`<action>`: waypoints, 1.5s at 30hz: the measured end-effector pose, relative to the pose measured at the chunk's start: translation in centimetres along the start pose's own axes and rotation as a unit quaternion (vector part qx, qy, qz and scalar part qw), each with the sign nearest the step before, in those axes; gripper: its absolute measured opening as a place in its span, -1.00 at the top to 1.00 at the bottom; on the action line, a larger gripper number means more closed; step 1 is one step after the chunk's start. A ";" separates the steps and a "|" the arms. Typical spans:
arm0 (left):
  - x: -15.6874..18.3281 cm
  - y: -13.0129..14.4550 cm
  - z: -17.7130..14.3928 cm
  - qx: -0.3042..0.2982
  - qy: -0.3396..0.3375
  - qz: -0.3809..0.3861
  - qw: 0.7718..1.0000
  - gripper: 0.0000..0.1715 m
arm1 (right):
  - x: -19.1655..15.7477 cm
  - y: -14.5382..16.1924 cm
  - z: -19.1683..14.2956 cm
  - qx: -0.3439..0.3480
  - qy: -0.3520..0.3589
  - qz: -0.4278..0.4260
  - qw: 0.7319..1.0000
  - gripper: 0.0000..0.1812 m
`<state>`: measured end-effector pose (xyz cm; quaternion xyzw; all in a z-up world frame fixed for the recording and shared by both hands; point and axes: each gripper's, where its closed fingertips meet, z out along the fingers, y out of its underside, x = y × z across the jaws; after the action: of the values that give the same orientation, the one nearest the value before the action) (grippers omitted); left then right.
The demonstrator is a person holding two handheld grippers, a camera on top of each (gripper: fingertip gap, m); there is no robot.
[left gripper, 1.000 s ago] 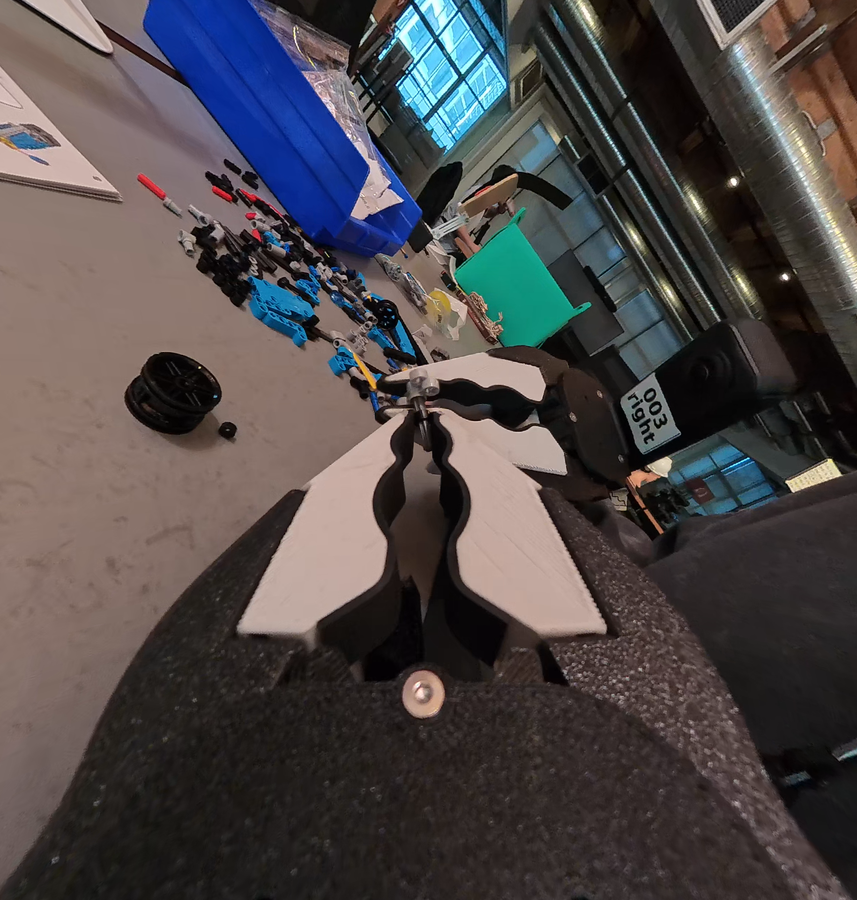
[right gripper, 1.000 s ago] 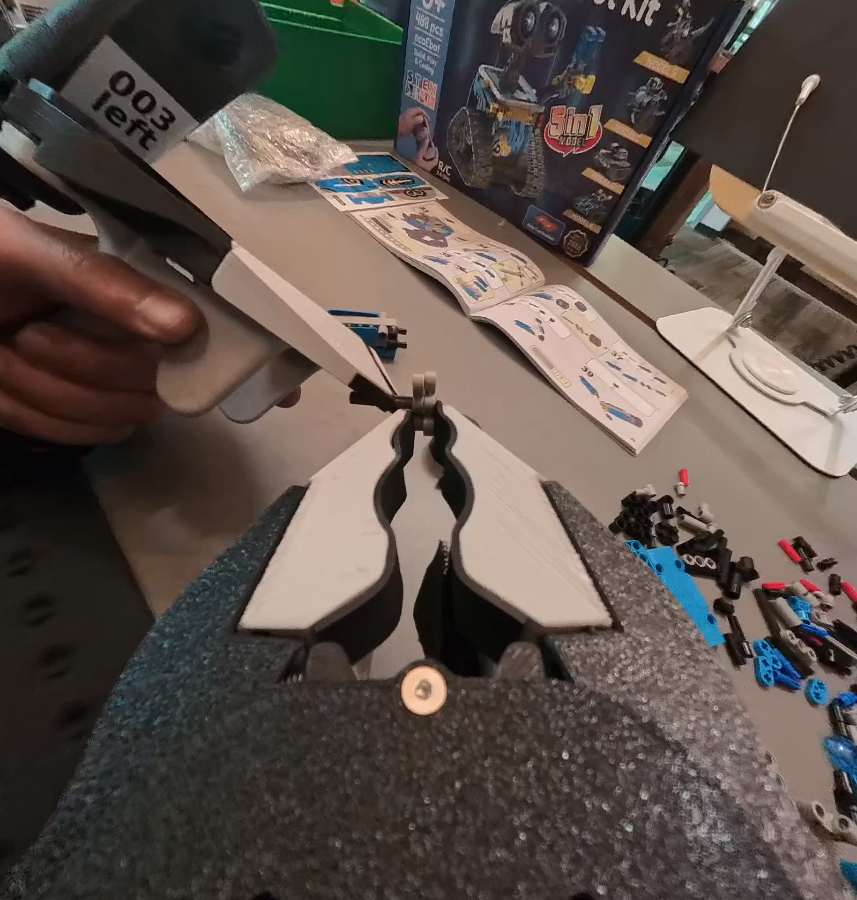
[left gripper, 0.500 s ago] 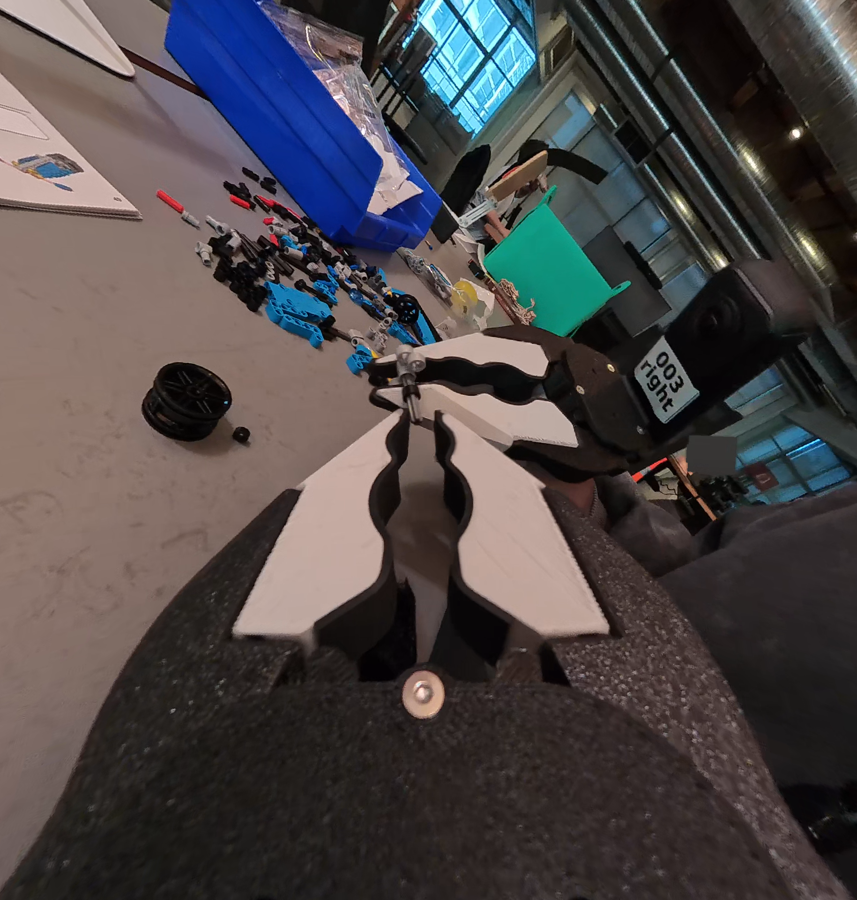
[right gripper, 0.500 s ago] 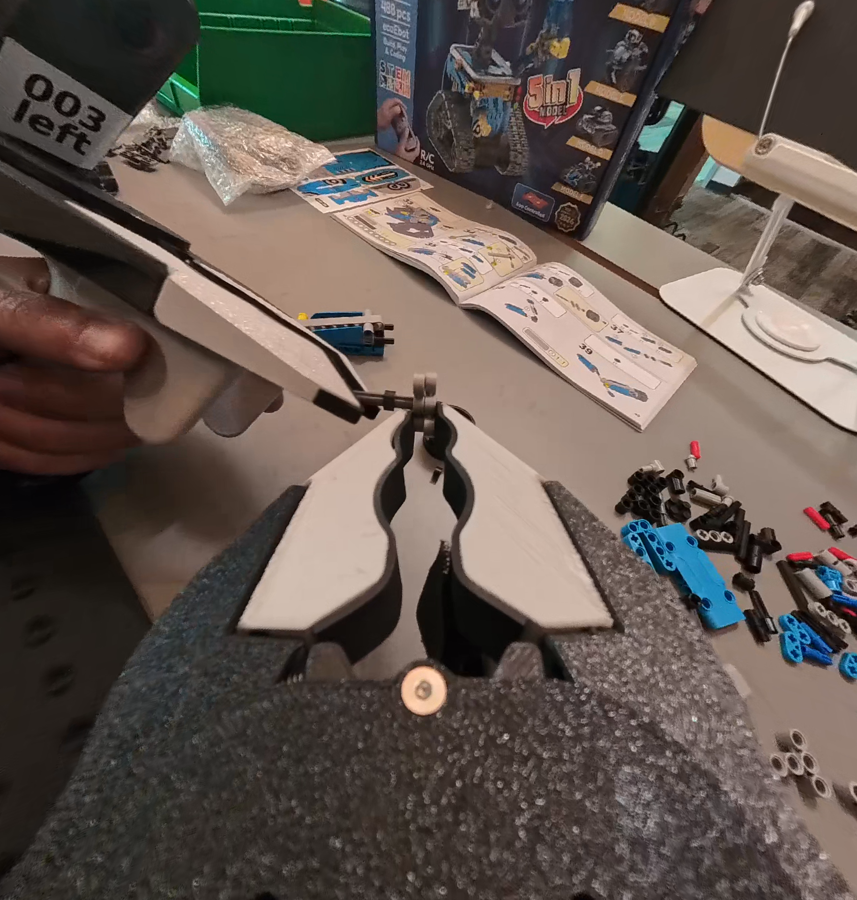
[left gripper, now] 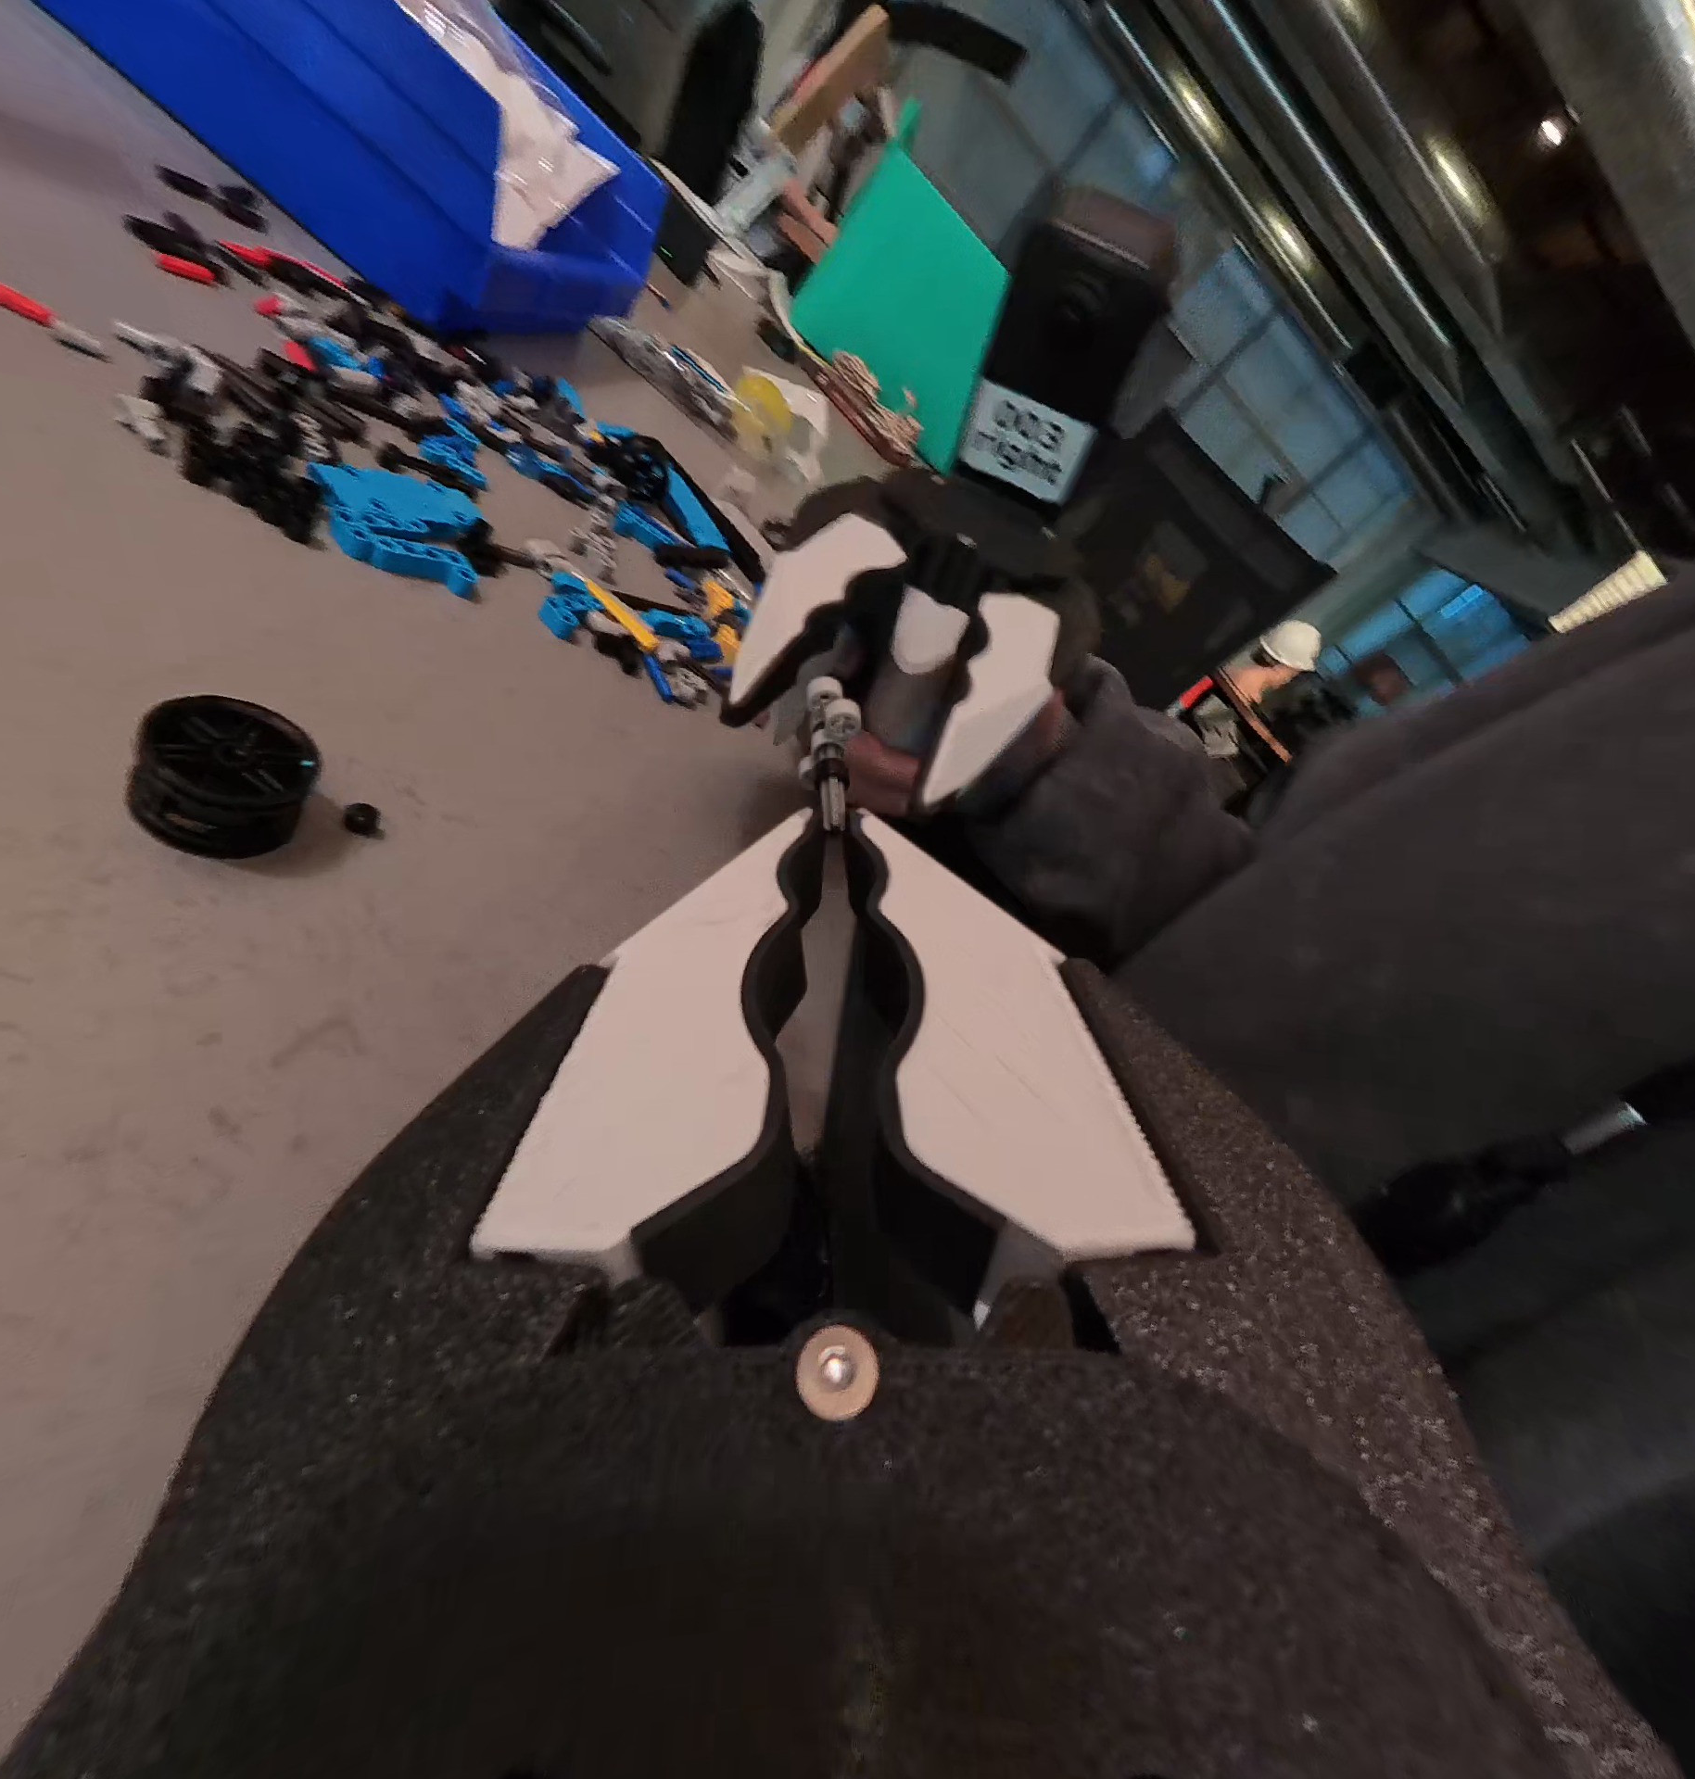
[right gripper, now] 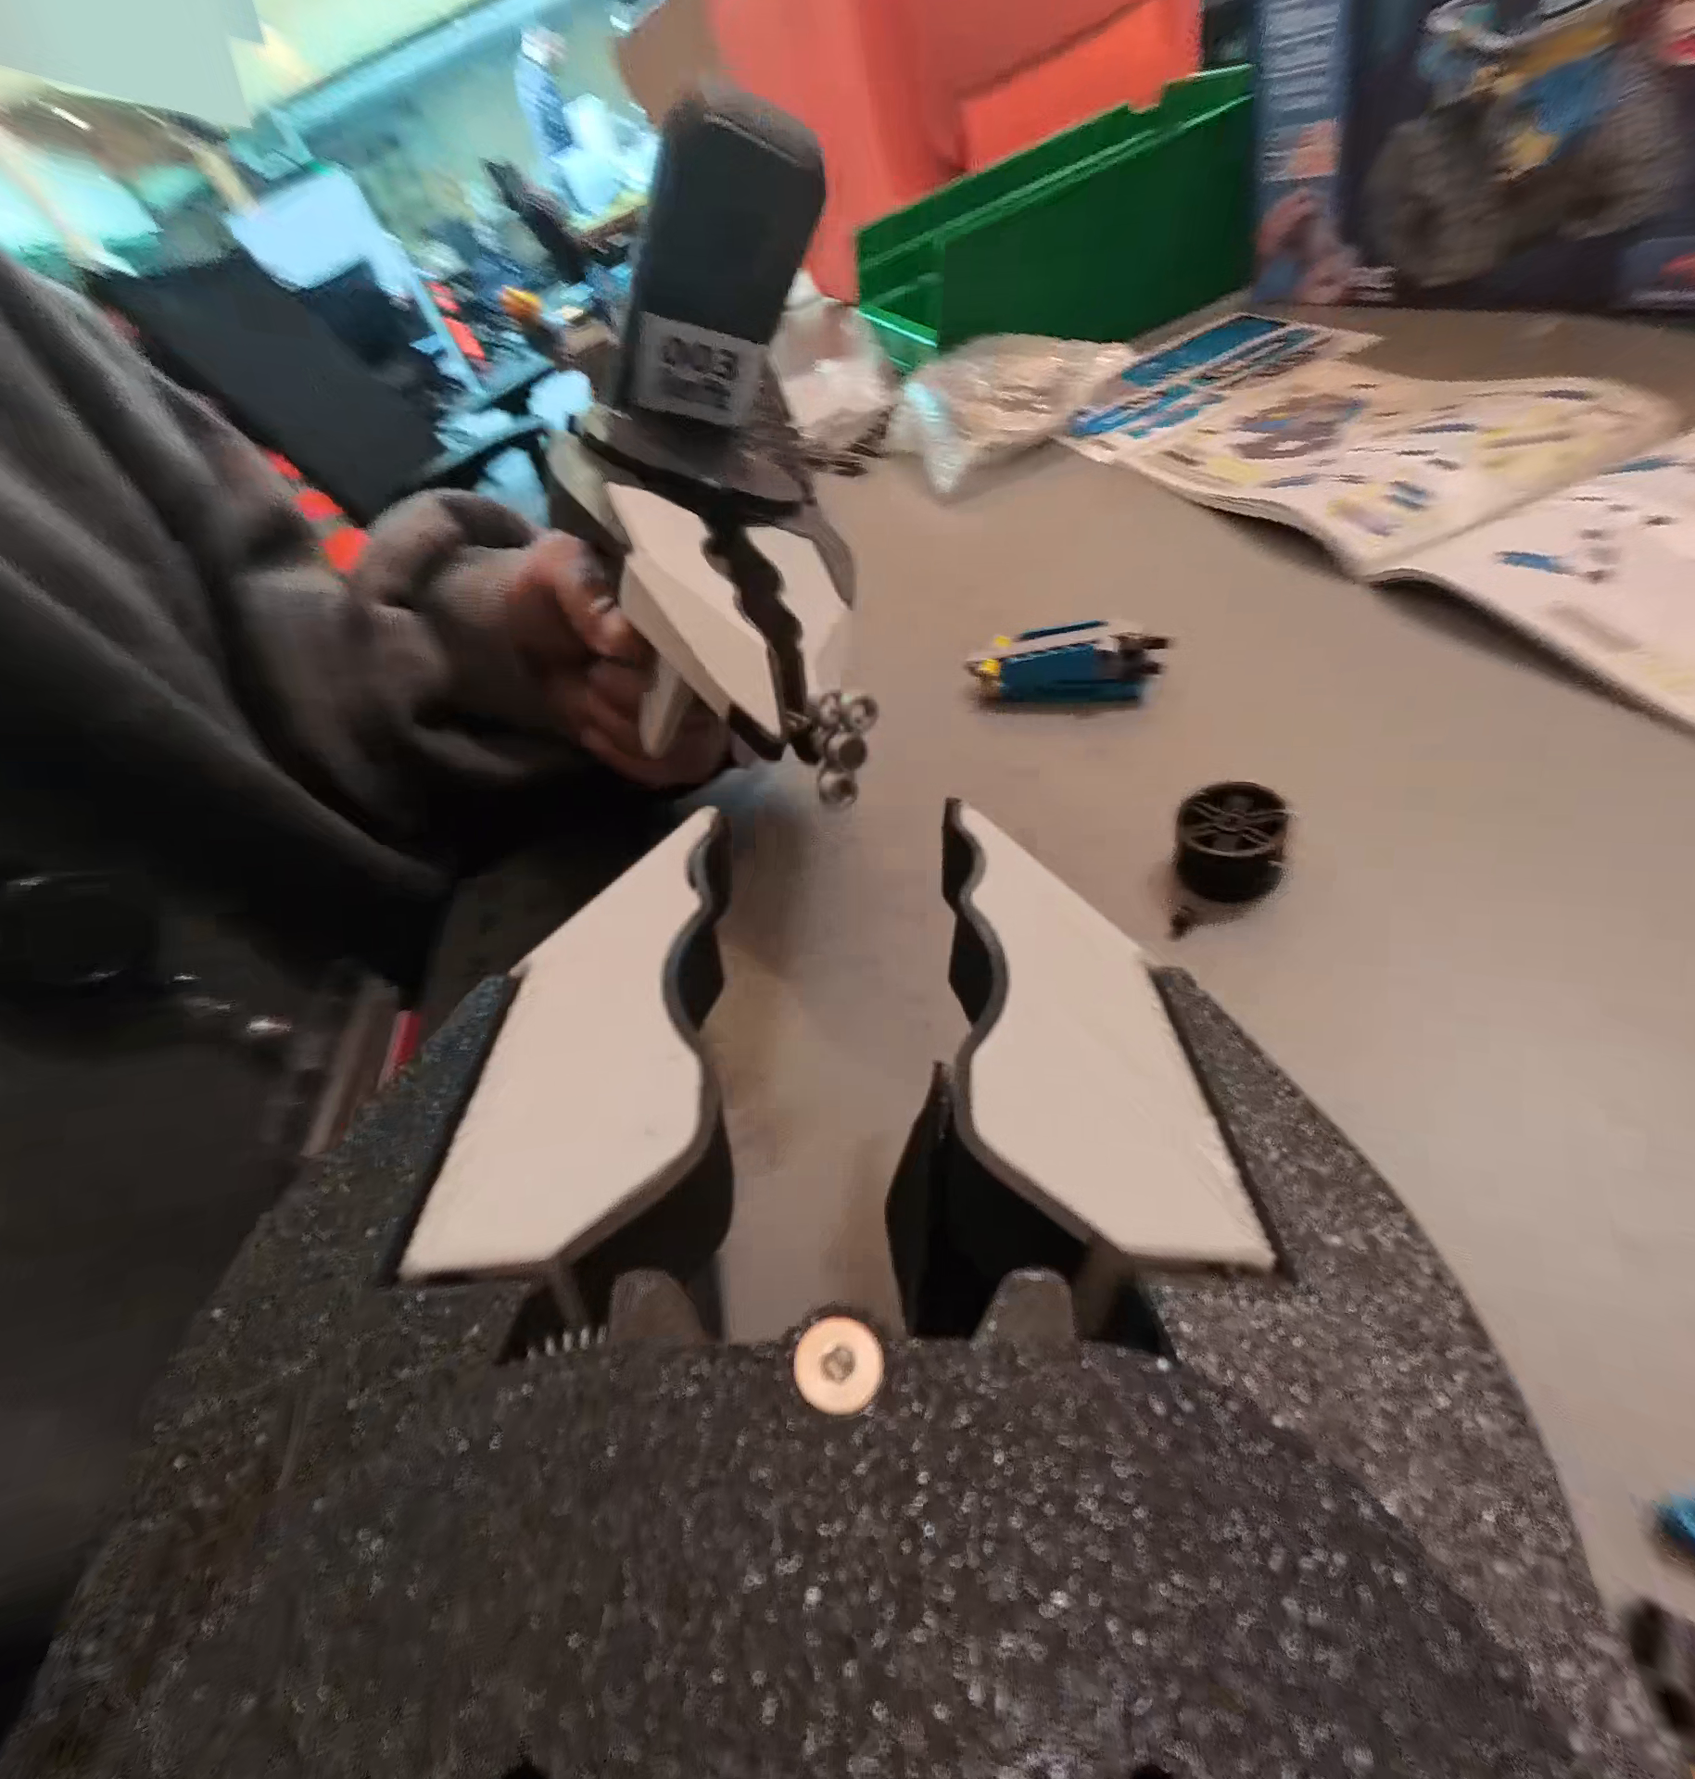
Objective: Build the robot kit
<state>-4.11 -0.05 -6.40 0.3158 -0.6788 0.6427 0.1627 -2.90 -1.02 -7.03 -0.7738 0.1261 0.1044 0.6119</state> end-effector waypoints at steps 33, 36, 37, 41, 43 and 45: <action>1.2 1.3 0.4 -0.051 0.007 0.089 0.995 0.97 | -2.6 -0.5 1.2 0.005 -0.108 0.045 0.993 0.74; 1.1 1.7 0.6 -0.071 -0.005 0.103 0.992 0.97 | -2.4 -0.3 1.3 -0.001 -0.099 0.040 0.994 0.90; 1.1 1.7 0.6 -0.073 -0.008 0.106 0.992 0.97 | -2.4 -0.2 1.3 -0.004 -0.101 0.039 0.994 0.93; 0.8 1.8 0.4 -0.096 -0.027 0.131 0.986 0.97 | -2.0 0.0 1.2 -0.011 -0.090 0.038 0.995 0.88; 0.3 1.8 0.0 -0.121 -0.049 0.156 0.979 0.97 | -1.8 0.2 0.7 -0.029 -0.072 0.014 0.997 0.87; -0.5 1.6 -0.5 -0.149 -0.079 0.178 0.969 0.97 | -1.1 0.6 0.2 -0.081 -0.015 -0.053 0.995 0.84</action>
<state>-4.86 0.54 -7.94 0.2114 -0.8230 0.5259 0.0369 -4.10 -0.90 -7.29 -0.8246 0.0670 0.0930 0.5540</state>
